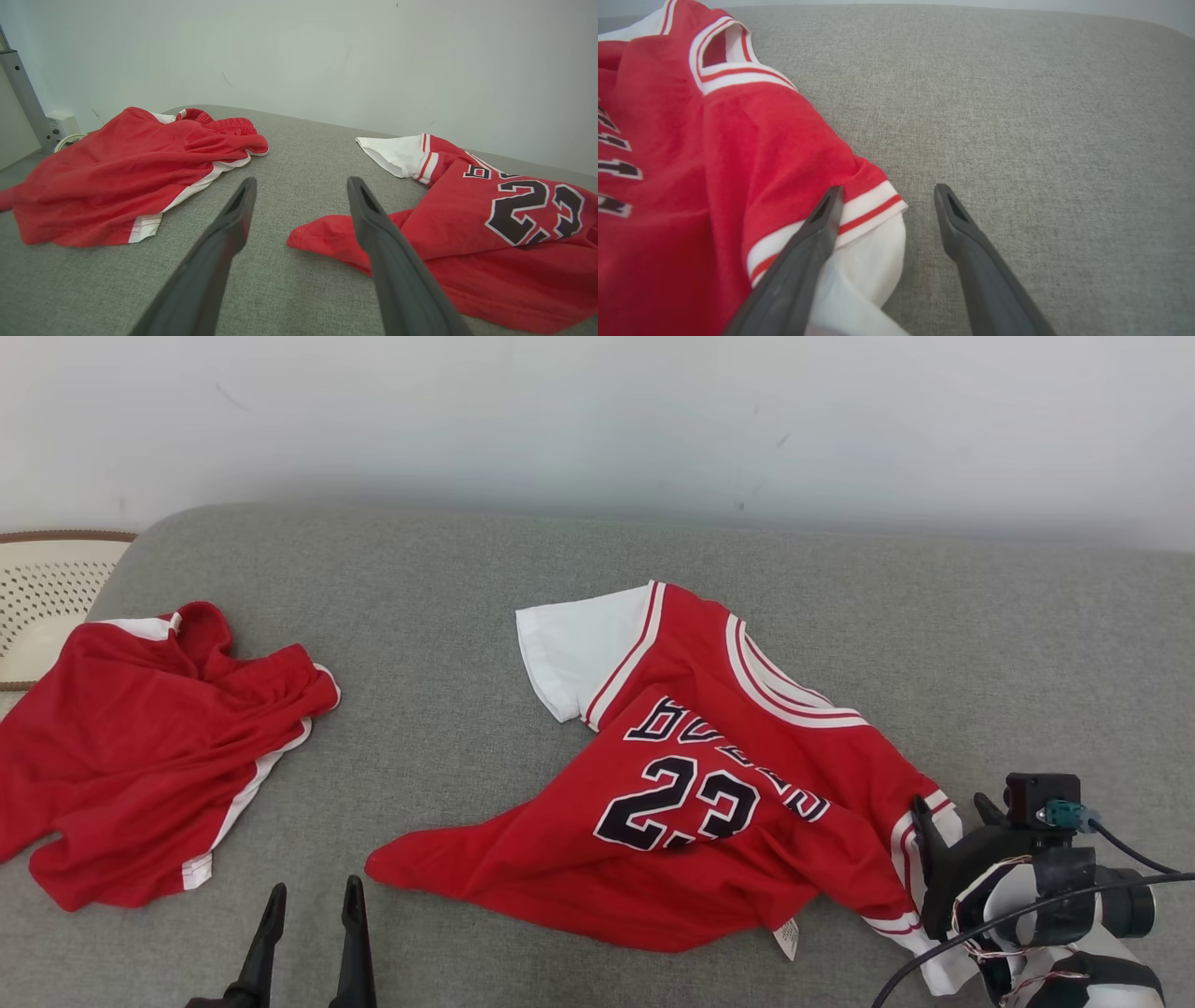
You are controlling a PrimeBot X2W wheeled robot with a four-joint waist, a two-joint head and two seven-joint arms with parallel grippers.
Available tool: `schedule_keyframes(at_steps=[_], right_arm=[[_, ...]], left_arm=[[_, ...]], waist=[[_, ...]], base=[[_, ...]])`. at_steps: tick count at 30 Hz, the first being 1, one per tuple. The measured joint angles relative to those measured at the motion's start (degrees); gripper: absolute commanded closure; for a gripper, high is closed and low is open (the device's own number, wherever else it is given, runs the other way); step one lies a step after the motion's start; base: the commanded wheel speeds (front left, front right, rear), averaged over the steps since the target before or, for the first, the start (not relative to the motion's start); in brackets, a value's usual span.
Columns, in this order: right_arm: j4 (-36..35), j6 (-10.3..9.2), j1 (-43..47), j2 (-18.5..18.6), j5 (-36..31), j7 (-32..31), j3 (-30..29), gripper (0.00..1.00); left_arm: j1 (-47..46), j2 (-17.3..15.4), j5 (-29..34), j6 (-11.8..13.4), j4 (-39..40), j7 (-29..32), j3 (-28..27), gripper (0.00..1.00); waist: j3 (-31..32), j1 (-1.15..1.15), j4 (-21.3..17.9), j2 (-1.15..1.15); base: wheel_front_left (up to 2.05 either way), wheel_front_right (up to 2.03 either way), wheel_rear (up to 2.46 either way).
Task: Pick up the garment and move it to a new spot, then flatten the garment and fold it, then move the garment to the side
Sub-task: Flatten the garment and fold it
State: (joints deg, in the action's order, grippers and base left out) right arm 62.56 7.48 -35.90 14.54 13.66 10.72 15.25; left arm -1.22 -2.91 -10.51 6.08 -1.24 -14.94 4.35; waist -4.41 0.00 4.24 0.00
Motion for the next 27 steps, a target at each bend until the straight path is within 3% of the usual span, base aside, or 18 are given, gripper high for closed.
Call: schedule_keyframes(at_steps=[7,8,10,11,17,27], right_arm=[[3.92,0.0,-1.68,-0.43,2.69,0.4,3.34,0.0],[4.43,0.0,-2.11,-0.47,3.16,0.36,3.77,0.45],[5.0,0.0,-2.51,-0.56,4.05,0.36,4.66,0.89],[5.19,0.0,-2.54,-0.55,4.38,0.44,5.02,1.0],[5.58,0.02,-3.58,0.07,6.17,2.48,6.78,1.0],[4.26,0.02,-5.84,7.22,7.56,4.38,3.08,1.0]], left_arm=[[-0.58,0.0,-0.01,-0.01,-0.13,0.0,0.3,0.0],[-0.79,0.0,-0.01,-0.01,-0.24,0.0,0.45,0.0],[-1.27,0.0,-0.01,-0.02,-0.33,0.0,0.76,0.0],[-1.25,0.0,-0.01,0.03,-0.36,0.0,0.87,0.0],[-1.15,0.0,-0.03,0.08,-0.54,0.0,0.18,0.0],[-1.02,0.0,-0.87,0.76,-0.48,0.0,0.33,0.0]], waist=[[-0.6,0.0,0.3,0.0],[-0.69,0.0,0.46,0.0],[-0.81,0.0,0.86,0.0],[-0.85,0.0,1.07,0.0],[-0.71,0.0,1.57,0.0],[-0.13,0.0,-0.2,0.0]], base=[[0.0,0.0,0.0],[0.0,0.0,0.0],[0.0,0.0,0.0],[0.0,0.0,0.0],[0.0,0.0,0.0],[0.0,0.0,0.0]])
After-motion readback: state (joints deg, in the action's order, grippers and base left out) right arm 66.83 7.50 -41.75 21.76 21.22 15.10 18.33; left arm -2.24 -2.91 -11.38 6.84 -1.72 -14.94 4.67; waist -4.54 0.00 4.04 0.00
